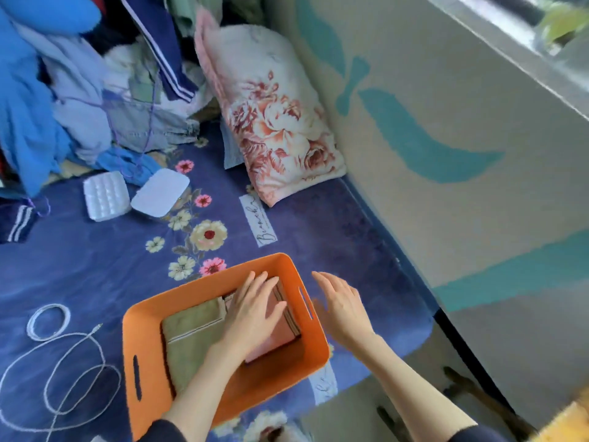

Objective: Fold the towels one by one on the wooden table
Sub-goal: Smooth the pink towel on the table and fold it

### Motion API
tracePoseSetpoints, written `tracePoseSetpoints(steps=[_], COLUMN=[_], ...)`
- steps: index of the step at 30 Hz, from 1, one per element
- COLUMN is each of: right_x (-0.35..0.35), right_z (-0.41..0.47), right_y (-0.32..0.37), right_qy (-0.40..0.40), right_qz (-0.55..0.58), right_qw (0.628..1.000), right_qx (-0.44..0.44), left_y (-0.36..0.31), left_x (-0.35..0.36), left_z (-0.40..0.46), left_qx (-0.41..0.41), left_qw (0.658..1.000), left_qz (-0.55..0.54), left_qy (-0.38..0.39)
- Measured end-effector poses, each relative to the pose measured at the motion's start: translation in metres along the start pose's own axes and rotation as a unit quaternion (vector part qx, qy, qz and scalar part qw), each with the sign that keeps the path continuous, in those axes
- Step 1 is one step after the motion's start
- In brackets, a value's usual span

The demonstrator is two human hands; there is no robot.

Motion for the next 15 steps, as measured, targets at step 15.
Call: tracePoseSetpoints(steps=[15], right_x=[-0.169], right_z=[-0.255], right_y=[-0.074], right_qy=[-0.266], right_qz=[-0.049], right_qw=[0.894], right_qx=[0.356], left_y=[-0.234], left_x=[-0.002], left_z=[-0.097], left_qx=[0.392], left_qw=[0.909], left_qz=[-0.051], left_qy=[0.136])
Point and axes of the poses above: each hand's wrist, its own z-axis towards the middle knuckle, its own x-axis out of the palm, y = z × x, the point moved 10 cm from there along z, towards the middle knuckle, and after that the axes turned 13 degrees about -y, right-handed, at the moved point
